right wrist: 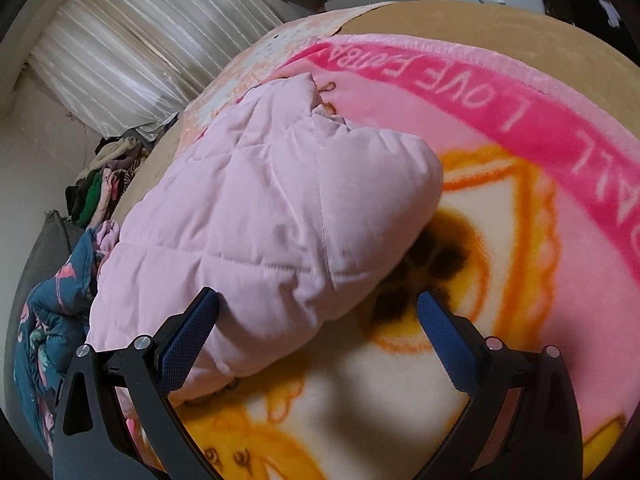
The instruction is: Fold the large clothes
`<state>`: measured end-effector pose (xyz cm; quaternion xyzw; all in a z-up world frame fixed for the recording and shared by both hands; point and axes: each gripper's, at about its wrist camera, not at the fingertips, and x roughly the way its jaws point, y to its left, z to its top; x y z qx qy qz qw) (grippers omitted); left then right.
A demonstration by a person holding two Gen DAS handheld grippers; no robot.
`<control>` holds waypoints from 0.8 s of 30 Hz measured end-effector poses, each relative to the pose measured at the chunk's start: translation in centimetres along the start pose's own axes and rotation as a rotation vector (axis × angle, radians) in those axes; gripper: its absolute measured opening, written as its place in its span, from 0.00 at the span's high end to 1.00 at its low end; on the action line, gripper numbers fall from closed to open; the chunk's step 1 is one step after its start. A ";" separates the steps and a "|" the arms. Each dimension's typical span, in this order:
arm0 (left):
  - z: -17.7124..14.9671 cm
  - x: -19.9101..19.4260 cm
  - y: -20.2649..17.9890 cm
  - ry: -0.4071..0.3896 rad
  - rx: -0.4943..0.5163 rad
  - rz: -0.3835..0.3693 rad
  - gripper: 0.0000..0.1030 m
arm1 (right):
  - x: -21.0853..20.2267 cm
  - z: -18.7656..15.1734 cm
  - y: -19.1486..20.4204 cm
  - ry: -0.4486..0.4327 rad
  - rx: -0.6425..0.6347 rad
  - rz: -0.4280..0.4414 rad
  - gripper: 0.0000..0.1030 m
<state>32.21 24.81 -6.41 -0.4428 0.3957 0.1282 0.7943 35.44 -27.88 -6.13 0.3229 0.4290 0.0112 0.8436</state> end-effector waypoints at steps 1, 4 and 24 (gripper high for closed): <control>0.1 0.3 -0.2 -0.008 0.004 0.012 0.08 | 0.4 0.3 0.1 0.005 0.002 0.004 0.04; 0.1 0.9 -0.3 -0.024 0.018 0.032 0.08 | 1.4 0.9 0.0 0.015 0.034 0.037 0.04; -1.4 -0.2 -5.0 -0.214 0.378 0.073 0.63 | 2.7 2.2 3.8 -0.138 -0.166 0.064 0.67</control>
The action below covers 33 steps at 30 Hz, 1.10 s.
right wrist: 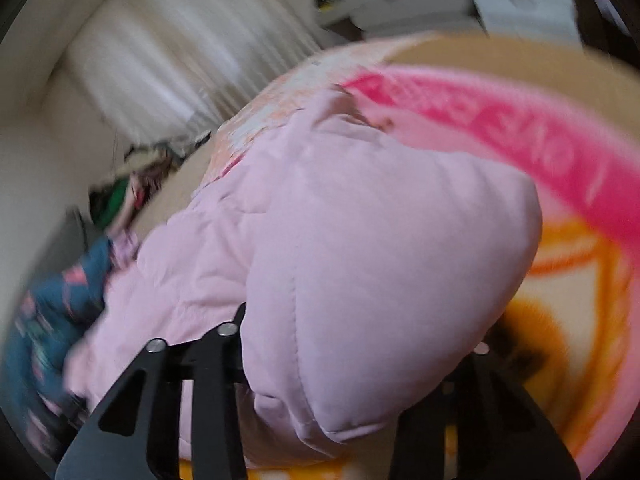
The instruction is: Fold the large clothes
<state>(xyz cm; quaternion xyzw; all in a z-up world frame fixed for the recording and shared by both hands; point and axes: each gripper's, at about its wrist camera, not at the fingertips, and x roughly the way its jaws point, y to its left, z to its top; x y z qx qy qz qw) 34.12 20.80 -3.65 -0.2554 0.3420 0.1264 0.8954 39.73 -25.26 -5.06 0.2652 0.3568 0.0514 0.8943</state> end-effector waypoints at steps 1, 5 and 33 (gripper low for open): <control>0.2 -0.3 -0.6 -0.009 0.035 0.012 0.66 | -0.2 0.0 0.6 -0.003 -0.043 -0.015 0.69; 0.5 -1.9 -2.8 -0.061 0.183 0.046 0.72 | -1.5 0.0 3.5 -0.036 -0.245 -0.077 0.73; -4.9 -18.3 -4.7 -0.173 0.459 -0.034 0.77 | -19.4 -5.4 5.6 -0.279 -0.807 0.011 0.78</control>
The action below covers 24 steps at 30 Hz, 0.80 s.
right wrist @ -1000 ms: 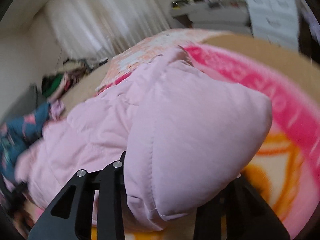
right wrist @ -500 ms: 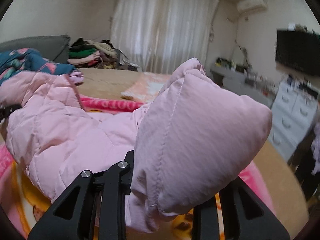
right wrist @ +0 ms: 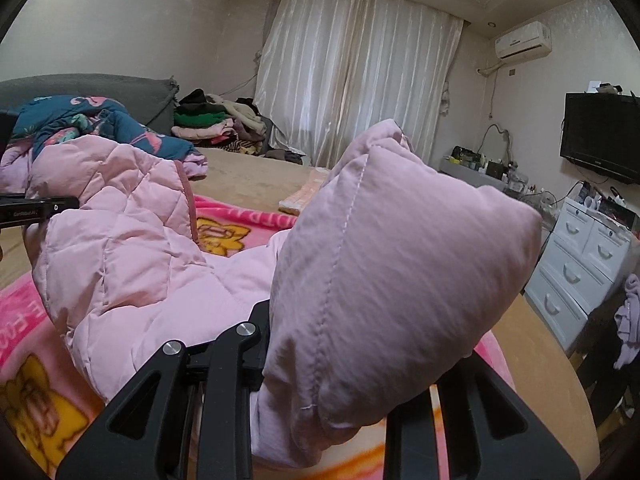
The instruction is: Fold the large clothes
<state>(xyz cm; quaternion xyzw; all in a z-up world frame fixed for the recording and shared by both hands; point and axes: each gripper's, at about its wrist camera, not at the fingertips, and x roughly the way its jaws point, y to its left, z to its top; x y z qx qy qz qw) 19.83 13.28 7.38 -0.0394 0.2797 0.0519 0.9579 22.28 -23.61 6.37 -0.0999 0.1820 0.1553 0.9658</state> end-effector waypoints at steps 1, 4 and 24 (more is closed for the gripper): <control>-0.4 -0.4 -0.1 0.001 0.002 0.002 0.77 | -0.5 -0.4 -0.1 0.004 -0.005 0.001 0.78; -1.9 -1.6 -0.2 0.008 0.020 0.015 0.77 | -1.2 -1.1 0.0 0.019 -0.006 0.001 0.77; -8.7 -3.7 -0.1 0.087 0.050 0.086 0.74 | -1.6 -6.5 -0.9 0.184 0.231 -0.012 0.75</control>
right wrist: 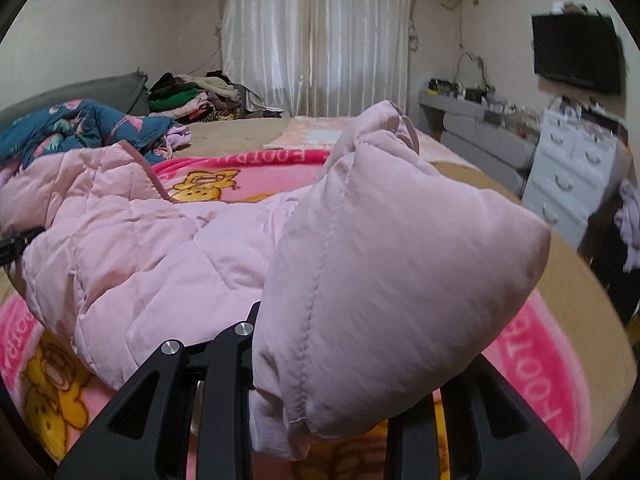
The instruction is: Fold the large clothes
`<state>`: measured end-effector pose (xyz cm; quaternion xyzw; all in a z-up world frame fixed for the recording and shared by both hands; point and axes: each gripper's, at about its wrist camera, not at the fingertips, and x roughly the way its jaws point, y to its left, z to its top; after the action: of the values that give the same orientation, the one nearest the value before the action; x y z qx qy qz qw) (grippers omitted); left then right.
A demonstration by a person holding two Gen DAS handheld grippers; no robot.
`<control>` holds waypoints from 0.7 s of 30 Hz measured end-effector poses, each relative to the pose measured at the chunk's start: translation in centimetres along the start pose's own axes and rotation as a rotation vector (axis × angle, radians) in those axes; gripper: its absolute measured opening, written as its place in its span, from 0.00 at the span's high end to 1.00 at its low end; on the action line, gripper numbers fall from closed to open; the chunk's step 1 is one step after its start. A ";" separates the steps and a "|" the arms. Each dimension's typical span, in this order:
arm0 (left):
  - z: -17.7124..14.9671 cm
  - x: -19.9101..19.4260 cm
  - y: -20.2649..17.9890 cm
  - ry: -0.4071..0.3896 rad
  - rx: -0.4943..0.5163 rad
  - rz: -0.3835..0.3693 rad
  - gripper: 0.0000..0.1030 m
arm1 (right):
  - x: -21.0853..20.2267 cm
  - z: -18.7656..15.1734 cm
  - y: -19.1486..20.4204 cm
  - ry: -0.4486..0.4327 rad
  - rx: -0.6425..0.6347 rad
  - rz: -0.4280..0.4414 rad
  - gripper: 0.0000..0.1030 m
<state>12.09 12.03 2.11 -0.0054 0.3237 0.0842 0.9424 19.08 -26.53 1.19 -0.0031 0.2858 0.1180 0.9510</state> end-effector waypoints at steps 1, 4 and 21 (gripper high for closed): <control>-0.2 0.0 0.1 0.004 -0.005 0.000 0.74 | 0.6 0.2 -0.2 0.018 0.030 0.002 0.75; -0.5 0.5 0.3 0.019 -0.016 0.006 0.73 | 1.8 0.3 -1.6 0.065 0.102 0.008 0.75; -3.7 1.2 1.8 0.056 -0.106 -0.011 0.61 | 5.3 -2.2 -5.8 0.278 0.491 -0.042 0.19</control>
<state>10.46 13.77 -1.51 -0.0593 0.3448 0.0959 0.9319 23.46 -31.12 -3.83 0.2055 0.4336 0.0240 0.8770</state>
